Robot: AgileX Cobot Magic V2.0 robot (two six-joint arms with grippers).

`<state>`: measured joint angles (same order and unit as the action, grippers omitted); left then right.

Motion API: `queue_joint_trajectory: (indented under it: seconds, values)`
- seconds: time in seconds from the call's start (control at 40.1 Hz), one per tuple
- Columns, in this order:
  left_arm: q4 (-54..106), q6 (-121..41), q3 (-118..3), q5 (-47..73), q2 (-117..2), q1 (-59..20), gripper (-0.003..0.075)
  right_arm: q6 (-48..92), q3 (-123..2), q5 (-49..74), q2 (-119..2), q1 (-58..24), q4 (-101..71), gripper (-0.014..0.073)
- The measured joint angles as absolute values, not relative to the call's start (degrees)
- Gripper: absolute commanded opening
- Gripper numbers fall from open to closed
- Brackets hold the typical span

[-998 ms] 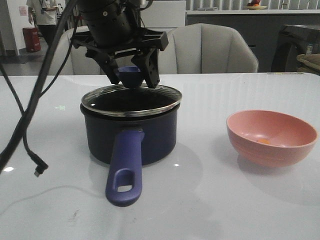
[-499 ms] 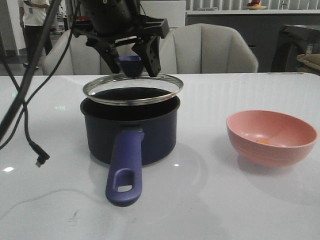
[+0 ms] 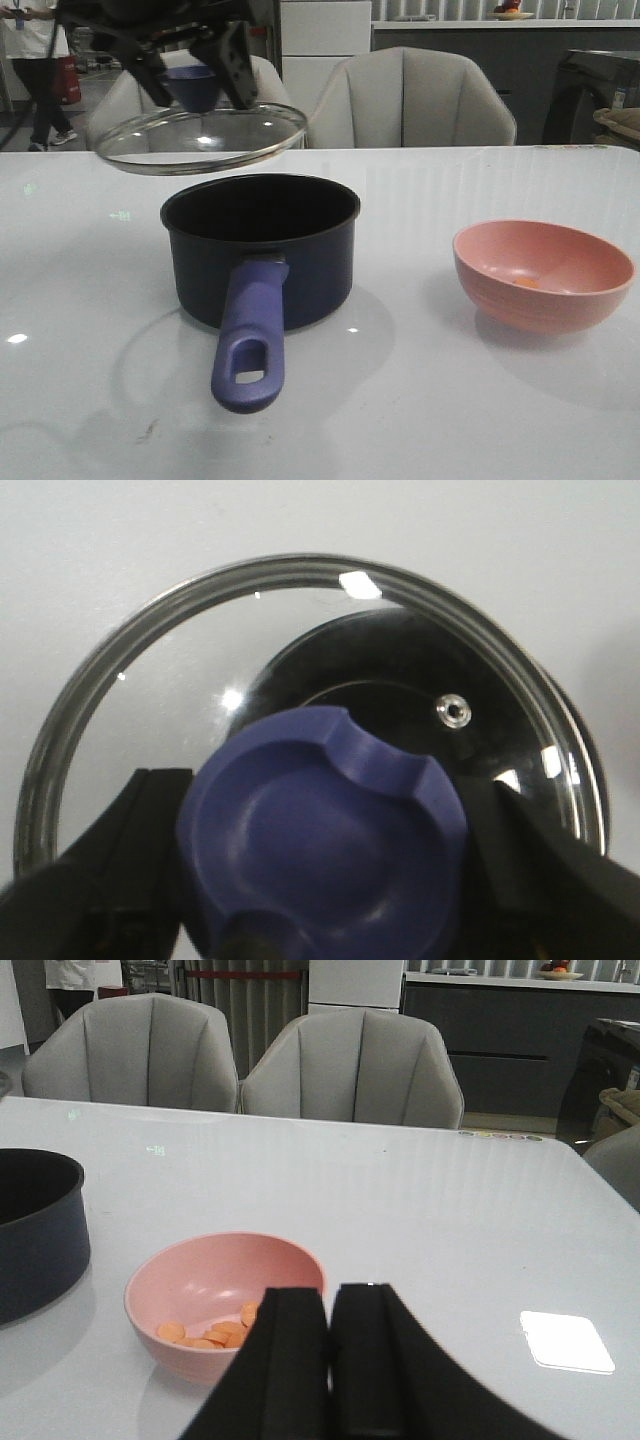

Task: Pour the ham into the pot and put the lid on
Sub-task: 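Lift the glass lid off the saucepan with the left gripper, then lower the glass lid onto the table beside the saucepan, release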

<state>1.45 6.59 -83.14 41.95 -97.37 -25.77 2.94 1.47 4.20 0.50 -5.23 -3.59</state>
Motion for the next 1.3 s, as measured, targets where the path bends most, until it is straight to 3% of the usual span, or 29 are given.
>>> queue_joint_trajectory:
  seconds: [0.599,0.923,1.297]
  values:
    - [0.8,6.6,-62.5,35.9,-82.0,-8.1,0.0174,2.9,1.5,4.2,0.5,-5.2,-3.6,0.0155]
    - [1.9,6.6,-50.0,23.0,-82.6,-5.2,0.0174,2.9,1.5,4.2,0.5,-5.2,-3.6,0.0155]
    - [2.7,6.6,-48.7,16.7,-92.8,-5.0,0.0174,2.9,1.5,4.2,0.5,-5.2,-3.6,0.0155]
